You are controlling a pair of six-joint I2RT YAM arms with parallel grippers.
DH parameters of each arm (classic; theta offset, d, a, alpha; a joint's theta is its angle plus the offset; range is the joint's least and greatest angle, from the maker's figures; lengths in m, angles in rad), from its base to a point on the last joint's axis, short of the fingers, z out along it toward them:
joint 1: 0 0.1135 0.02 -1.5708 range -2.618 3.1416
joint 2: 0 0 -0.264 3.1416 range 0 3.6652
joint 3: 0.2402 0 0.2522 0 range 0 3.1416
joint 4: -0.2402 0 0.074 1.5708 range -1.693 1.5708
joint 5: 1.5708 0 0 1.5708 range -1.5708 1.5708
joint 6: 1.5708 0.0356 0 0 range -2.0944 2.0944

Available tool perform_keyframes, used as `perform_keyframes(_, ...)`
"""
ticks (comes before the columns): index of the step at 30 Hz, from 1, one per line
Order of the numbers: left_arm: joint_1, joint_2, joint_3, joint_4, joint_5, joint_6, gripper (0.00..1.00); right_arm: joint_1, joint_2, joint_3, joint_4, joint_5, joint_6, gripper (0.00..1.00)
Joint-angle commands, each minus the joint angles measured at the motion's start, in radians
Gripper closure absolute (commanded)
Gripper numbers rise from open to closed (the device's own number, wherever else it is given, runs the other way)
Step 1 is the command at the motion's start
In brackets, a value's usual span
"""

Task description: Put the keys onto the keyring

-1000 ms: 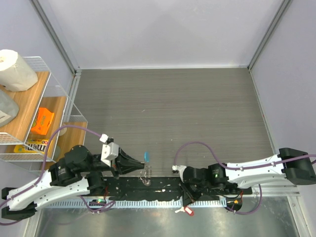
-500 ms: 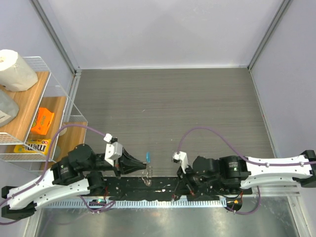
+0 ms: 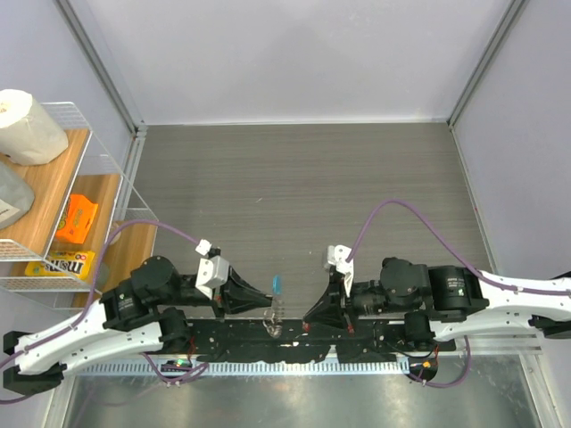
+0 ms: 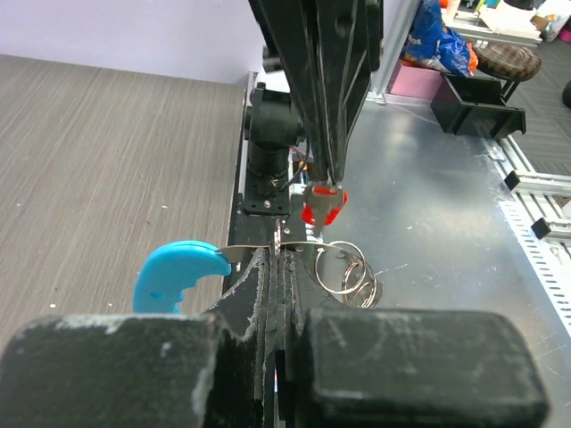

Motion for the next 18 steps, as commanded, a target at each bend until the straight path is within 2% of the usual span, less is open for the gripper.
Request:
perform_keyframes(1,-0.002,0.021,0.039,0.126,0.062,0.016,1.0,0.007,0.047,0.128,0.108,0.027,-0.074,0.94)
perform_keyframes(8,0.0,0.039,0.03,0.186,0.14,0.011,1.0,0.003,0.142,0.242,0.138,0.11,-0.091,0.94)
perform_keyframes(18,-0.002,0.058,0.05,0.194,0.155,0.014,1.0,-0.01,0.201,0.291,0.114,-0.001,-0.12,0.94)
